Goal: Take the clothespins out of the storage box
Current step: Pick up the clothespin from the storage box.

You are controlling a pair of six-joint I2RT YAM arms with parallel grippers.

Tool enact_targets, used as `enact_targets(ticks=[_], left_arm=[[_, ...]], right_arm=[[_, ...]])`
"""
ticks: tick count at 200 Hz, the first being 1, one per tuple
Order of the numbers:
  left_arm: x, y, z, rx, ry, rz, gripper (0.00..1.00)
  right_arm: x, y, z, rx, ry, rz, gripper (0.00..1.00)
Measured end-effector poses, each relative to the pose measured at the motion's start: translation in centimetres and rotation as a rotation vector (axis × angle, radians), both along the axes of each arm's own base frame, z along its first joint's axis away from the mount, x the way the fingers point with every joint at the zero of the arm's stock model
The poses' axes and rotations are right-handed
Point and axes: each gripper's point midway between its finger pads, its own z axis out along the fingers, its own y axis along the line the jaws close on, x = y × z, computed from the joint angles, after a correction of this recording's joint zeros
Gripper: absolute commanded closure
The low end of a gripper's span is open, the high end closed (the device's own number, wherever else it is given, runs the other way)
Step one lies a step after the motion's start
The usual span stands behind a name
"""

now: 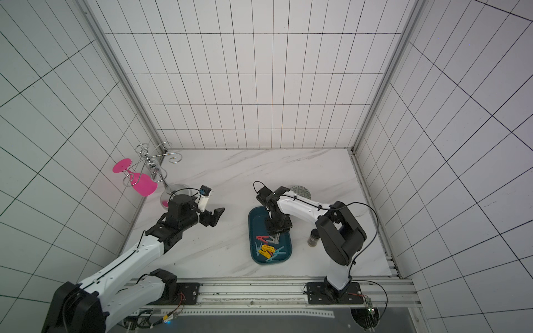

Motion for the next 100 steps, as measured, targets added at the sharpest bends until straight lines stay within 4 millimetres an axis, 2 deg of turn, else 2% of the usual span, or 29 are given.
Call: enact_targets(ticks=[34,77,100], left_arm=[[0.09,0.18,-0.01,0.006,-0.003,0.01,0.05],[0.24,0.47,-0.03,0.015,-0.006,0.026,0.05],[0.3,0.58,-0.04,0.019,-0.007,0.032,0.05]], right_arm=[[-0.02,-0.1,-0.51,-0.014,0.009,0.01,0.6],[-0.04,-0.16,-0.82,-0.021,0.017,0.024,0.8],[-0.01,-0.2,-0.81,-0.023,0.014,0.029,0.85]])
